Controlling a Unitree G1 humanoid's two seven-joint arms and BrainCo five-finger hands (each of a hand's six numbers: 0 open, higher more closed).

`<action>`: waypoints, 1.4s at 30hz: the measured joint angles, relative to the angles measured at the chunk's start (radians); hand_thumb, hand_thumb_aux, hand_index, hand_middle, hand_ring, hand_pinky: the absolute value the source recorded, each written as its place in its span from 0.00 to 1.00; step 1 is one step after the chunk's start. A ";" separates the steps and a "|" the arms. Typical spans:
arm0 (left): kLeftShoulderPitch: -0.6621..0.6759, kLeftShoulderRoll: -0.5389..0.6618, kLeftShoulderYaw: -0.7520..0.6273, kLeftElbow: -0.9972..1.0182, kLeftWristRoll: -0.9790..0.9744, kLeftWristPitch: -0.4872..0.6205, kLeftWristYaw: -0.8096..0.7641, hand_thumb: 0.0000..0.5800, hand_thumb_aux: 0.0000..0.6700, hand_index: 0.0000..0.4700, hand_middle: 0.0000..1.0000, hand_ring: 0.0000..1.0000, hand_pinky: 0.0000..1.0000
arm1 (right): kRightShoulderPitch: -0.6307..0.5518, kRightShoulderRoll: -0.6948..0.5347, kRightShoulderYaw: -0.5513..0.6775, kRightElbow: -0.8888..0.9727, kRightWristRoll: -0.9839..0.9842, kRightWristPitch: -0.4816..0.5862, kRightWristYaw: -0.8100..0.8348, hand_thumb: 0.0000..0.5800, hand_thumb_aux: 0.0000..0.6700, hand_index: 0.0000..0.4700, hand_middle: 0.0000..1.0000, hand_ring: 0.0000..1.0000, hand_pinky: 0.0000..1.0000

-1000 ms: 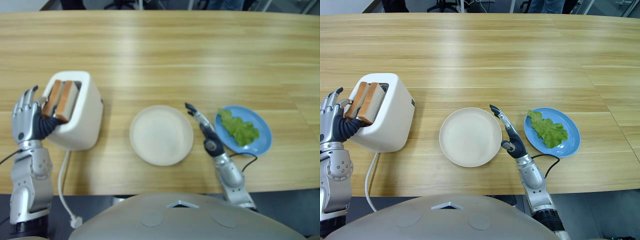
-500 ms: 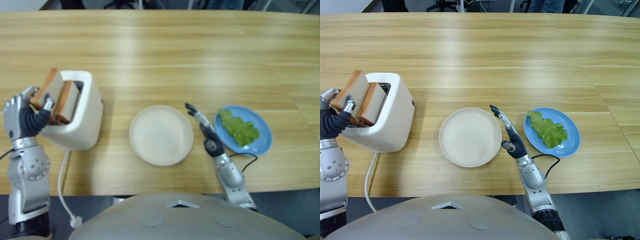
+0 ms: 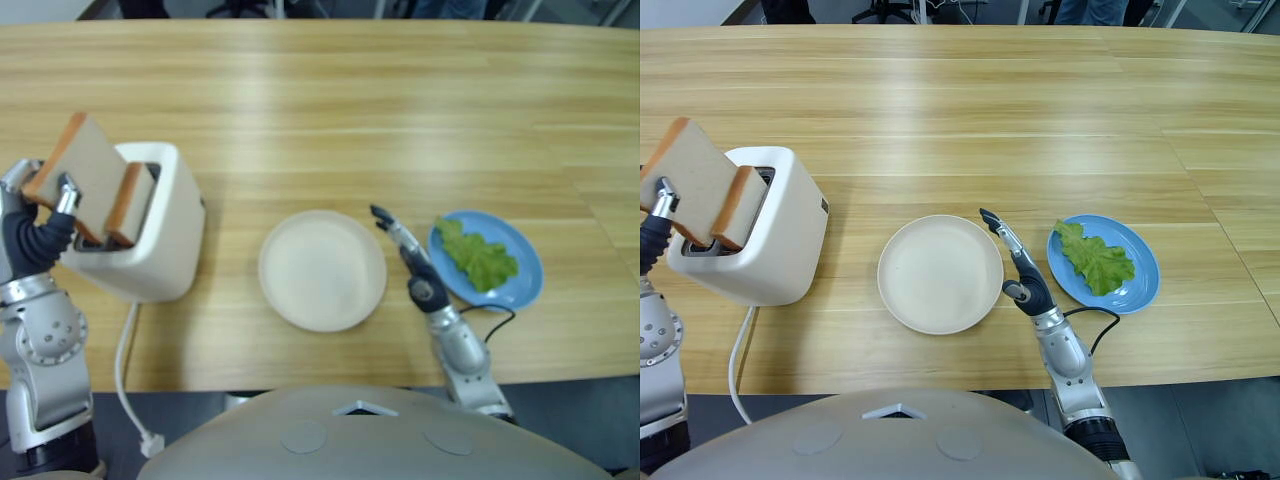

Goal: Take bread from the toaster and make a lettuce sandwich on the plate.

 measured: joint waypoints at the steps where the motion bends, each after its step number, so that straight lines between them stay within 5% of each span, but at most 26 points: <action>1: -0.007 0.008 0.010 -0.002 -0.004 -0.003 -0.001 1.00 1.00 0.98 1.00 1.00 1.00 | -0.001 0.000 0.000 0.000 0.000 0.000 0.000 0.00 0.00 0.00 0.00 0.00 0.00; 19: -0.315 0.088 -0.075 -0.085 -0.212 0.004 -0.193 1.00 1.00 0.98 1.00 1.00 1.00 | -0.058 -0.005 -0.032 -0.002 0.005 0.004 -0.001 0.00 0.00 0.00 0.00 0.00 0.00; 29: -0.497 -0.008 -0.425 -0.113 -0.452 0.168 -0.403 1.00 1.00 0.98 1.00 1.00 1.00 | -0.183 -0.038 -0.186 0.001 -0.042 -0.017 -0.087 0.00 0.00 0.00 0.00 0.00 0.00; 42: -0.399 -0.098 -0.879 -0.053 -0.523 0.394 -0.605 1.00 1.00 0.98 1.00 1.00 1.00 | -0.297 -0.127 -0.316 -0.031 -0.236 -0.145 -0.195 0.00 0.00 0.00 0.00 0.00 0.00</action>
